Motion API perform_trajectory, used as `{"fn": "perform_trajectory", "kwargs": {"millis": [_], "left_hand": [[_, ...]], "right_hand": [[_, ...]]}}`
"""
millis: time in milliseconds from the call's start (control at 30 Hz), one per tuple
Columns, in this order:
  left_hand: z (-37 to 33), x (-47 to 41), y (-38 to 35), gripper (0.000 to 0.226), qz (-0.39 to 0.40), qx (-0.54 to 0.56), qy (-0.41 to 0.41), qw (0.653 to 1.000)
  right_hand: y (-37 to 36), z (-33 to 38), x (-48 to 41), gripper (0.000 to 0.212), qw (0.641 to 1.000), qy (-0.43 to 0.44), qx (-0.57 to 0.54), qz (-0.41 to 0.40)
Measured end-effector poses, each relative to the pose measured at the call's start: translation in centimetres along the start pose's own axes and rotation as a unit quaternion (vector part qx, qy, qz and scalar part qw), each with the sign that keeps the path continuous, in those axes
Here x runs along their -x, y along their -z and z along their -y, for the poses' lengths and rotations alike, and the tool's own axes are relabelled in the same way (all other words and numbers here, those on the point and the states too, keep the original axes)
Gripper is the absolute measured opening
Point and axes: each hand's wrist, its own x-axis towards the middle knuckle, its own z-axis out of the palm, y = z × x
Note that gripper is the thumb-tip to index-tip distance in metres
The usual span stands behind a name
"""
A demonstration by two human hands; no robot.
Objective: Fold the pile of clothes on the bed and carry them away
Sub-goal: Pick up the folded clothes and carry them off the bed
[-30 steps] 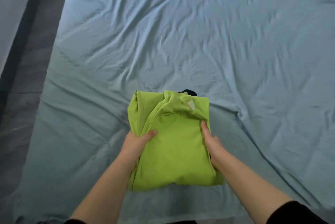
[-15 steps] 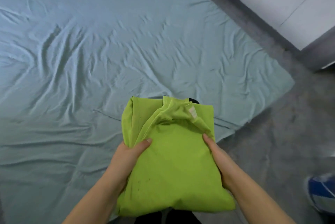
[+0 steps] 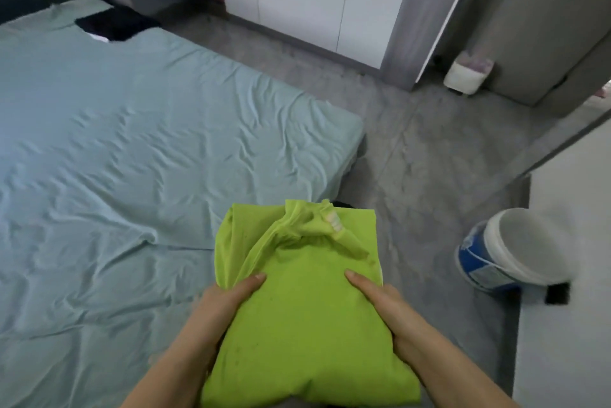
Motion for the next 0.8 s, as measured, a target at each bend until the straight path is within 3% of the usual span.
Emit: {"fn": "perform_trajectory", "kwargs": {"millis": [200,400,567,800], "left_hand": [[-4.6,-1.7,-12.0,0.060,0.072,-0.047,-0.011,0.996],[-9.9,-7.2,-21.5,0.079,0.108,-0.075,-0.022,0.991],[-15.6,-14.1,-28.8,0.072,0.163,-0.086,-0.045,0.982],[-26.0,-24.8,-37.6,0.040,0.199,-0.087,-0.054,0.975]], "right_hand": [[10.9,4.4,-1.1,0.042,0.998,0.025,-0.053,-0.030],[18.5,9.2,-4.5,0.046,0.992,0.029,-0.105,-0.065],[23.5,14.9,-9.7,0.058,0.986,0.017,-0.137,-0.090],[28.4,26.5,-18.0,0.077,0.978,0.017,-0.170,-0.122]]}}
